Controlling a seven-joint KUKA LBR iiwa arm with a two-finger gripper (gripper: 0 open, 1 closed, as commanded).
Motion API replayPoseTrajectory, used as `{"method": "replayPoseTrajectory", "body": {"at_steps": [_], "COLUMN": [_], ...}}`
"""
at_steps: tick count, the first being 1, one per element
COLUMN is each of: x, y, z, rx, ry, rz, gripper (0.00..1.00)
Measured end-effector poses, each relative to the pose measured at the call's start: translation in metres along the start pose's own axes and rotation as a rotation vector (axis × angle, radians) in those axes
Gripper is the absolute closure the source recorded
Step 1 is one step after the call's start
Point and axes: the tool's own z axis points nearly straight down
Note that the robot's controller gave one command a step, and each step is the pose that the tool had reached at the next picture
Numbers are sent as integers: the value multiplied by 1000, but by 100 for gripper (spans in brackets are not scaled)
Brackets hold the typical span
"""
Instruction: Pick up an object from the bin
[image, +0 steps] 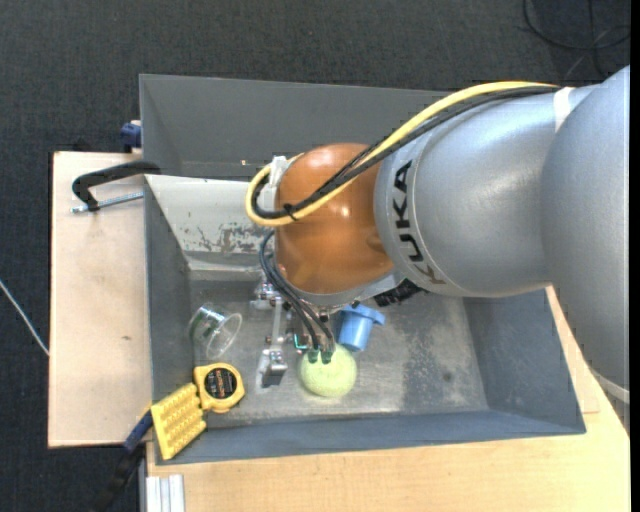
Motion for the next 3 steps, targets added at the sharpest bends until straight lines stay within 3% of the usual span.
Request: {"method": "replayPoseTrajectory", "body": {"at_steps": [1, 2, 3], "x": [-2, -8, -34], "y": [-1, 7, 11], "z": [-4, 16, 48], "rx": [-1, -2, -1], "ry": [-7, -15, -20], "rz": [2, -116, -309], "gripper": [0, 0, 0]}}
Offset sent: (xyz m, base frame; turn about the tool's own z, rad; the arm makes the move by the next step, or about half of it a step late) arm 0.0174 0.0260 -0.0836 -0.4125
